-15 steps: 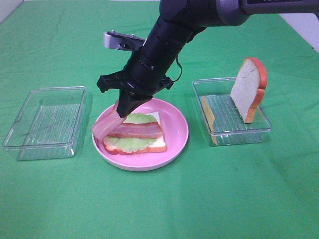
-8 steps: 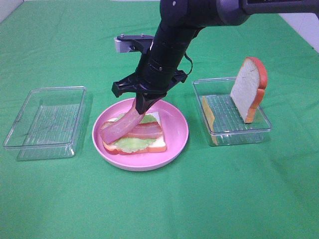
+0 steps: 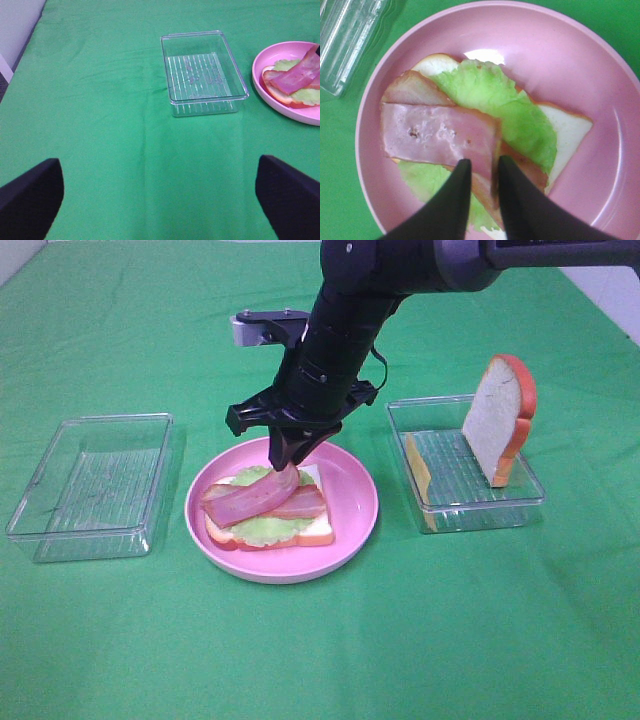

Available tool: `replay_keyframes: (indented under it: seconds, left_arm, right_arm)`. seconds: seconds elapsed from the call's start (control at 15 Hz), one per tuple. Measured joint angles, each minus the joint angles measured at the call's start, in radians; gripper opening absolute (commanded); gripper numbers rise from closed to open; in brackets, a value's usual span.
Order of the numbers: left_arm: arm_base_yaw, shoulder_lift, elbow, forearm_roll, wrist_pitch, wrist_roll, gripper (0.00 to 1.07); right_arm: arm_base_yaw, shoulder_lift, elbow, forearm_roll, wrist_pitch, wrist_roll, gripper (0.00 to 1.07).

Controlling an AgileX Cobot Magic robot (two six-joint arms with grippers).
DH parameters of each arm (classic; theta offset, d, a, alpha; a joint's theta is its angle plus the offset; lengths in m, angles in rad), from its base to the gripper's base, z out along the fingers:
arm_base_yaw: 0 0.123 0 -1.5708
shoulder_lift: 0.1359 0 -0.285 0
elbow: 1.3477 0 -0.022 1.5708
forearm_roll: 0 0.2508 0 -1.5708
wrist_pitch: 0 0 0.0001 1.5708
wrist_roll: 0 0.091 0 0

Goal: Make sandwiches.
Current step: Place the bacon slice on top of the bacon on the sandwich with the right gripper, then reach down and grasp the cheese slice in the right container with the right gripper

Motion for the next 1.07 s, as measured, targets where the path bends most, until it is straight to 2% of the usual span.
replay_keyframes:
  seconds: [0.07,0.53,0.8,0.93,1.07]
  left_arm:
    - [0.000,0.000,0.000,0.000,0.000,0.000,0.98]
    - [0.000,0.000,0.000,0.000,0.000,0.000,0.98]
    - [0.000,0.000,0.000,0.000,0.000,0.000,0.98]
    - [0.000,0.000,0.000,0.000,0.000,0.000,0.98]
    - [0.000,0.000,0.000,0.001,0.000,0.000,0.98]
  right_arm:
    - [0.000,0.000,0.000,0.000,0.001,0.001,0.99]
    - [0.000,-0.080,0.000,-0.027,0.116,0.081,0.98]
    - [0.000,-0.171,0.000,-0.172,0.294,0.279,0.98]
    - [-0.024,-0.182,0.000,-0.181,0.313,0.339,0.98]
    - [-0.086,-0.178,0.000,-0.173,0.312,0.364,0.98]
